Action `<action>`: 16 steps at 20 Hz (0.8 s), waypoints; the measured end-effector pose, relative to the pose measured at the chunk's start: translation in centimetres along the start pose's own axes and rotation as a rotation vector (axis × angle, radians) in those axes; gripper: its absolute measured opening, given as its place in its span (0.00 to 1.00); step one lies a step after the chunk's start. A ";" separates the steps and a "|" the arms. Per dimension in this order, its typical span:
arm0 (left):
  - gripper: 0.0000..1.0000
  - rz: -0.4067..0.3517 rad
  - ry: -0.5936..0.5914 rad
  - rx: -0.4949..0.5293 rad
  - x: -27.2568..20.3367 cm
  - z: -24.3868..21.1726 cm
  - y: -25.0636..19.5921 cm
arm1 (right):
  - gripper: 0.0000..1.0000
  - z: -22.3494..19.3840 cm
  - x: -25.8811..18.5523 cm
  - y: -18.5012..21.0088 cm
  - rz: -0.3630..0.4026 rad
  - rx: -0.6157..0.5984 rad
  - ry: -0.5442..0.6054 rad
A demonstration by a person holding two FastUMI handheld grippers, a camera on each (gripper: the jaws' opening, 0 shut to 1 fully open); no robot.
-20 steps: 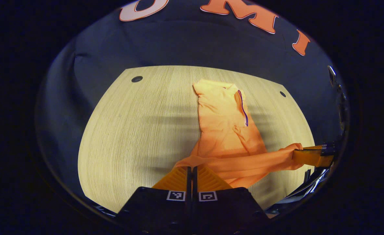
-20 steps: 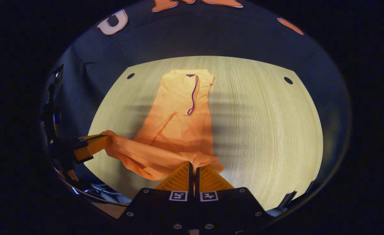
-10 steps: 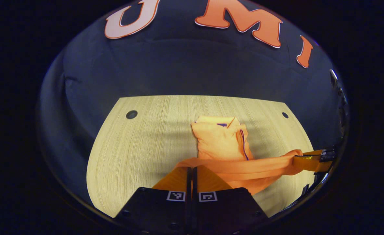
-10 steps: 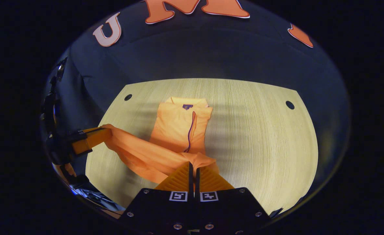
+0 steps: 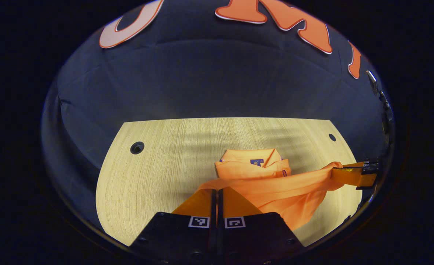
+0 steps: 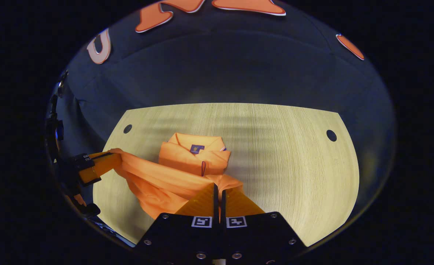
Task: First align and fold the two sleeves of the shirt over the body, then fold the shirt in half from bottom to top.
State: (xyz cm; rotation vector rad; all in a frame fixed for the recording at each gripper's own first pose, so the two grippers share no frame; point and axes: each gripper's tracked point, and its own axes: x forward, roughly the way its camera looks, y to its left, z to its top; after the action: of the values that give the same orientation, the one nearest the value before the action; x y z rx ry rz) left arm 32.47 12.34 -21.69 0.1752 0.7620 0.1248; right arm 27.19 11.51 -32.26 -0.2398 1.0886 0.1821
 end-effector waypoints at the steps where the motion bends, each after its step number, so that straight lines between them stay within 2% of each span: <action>1: 0.01 0.004 0.006 -0.001 1.0 0.2 0.0 | 0.00 0.3 1.1 -0.2 -0.005 0.001 0.007; 4: 0.00 0.020 0.021 -0.003 4.0 0.4 0.2 | 0.00 0.7 4.3 -0.6 -0.018 0.010 0.025; 8: 0.01 0.044 0.079 0.016 7.3 -0.8 1.2 | 0.00 0.7 7.5 -0.7 0.002 0.054 0.061; 12: 0.03 0.065 0.102 0.002 9.2 -2.0 1.9 | 0.02 0.4 9.2 -0.5 0.007 0.071 0.077; 14: 0.09 0.071 0.109 0.000 9.9 -2.5 2.4 | 0.08 0.2 9.8 -0.3 0.001 0.069 0.075; 15: 0.13 0.064 0.111 -0.002 9.9 -2.5 2.4 | 0.14 0.2 10.0 -0.1 0.008 0.069 0.077; 16: 0.30 0.056 0.109 -0.009 10.0 -2.5 2.2 | 0.30 0.0 10.2 0.1 0.013 0.071 0.086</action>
State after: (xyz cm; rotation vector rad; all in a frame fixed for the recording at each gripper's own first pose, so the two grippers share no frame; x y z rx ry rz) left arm 37.85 16.48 -29.78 0.1824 0.8647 0.1925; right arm 31.74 11.91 -41.39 -0.1781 1.1796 0.1452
